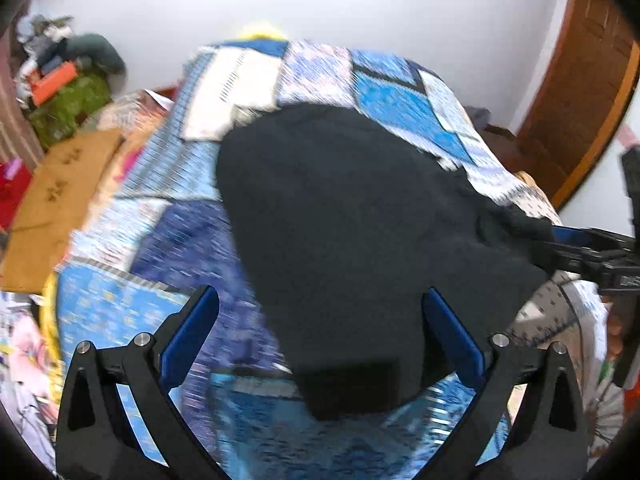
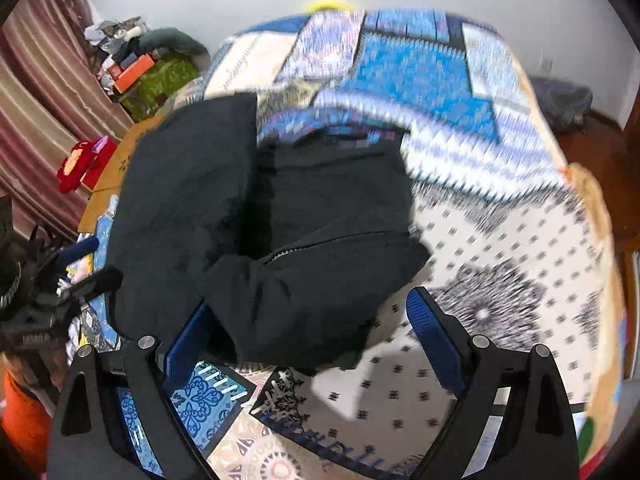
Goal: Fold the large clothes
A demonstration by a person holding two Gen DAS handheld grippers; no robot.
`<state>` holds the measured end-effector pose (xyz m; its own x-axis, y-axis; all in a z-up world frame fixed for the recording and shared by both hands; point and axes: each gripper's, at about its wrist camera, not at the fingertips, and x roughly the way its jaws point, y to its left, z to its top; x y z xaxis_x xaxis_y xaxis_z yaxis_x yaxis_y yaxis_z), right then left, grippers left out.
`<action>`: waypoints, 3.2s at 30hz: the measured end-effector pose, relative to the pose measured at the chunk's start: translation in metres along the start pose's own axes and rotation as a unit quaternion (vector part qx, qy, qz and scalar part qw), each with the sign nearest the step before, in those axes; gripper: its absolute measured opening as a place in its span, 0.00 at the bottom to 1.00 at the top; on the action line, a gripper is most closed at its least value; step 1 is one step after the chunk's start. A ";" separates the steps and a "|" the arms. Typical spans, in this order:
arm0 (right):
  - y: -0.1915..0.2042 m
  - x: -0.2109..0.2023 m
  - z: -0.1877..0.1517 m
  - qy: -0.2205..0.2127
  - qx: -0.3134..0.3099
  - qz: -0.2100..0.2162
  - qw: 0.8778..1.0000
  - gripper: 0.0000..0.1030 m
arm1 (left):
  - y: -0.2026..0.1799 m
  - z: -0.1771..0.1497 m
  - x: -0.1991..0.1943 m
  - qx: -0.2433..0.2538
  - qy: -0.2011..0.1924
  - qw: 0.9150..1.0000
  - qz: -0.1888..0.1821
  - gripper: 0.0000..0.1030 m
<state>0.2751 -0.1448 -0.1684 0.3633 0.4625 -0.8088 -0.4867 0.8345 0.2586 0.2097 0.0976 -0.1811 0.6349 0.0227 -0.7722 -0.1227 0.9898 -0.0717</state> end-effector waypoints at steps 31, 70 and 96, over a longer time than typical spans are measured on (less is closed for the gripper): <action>-0.056 0.084 0.020 0.095 0.205 0.148 0.963 0.83 | 0.048 0.004 0.107 -0.257 0.134 0.930 -0.226 1.00; 0.088 0.159 0.161 -0.022 0.128 0.161 0.978 0.19 | 0.255 0.166 0.114 -0.160 0.007 0.968 -0.194 0.82; 0.091 0.046 0.109 -0.071 -0.007 0.065 0.995 0.38 | 0.183 0.104 -0.028 -0.040 -0.042 0.998 0.036 0.86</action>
<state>0.3344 -0.0149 -0.1249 0.4049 0.6053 -0.6854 -0.5471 0.7609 0.3488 0.2488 0.2926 -0.1071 0.6841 0.1080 -0.7213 -0.2279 0.9711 -0.0708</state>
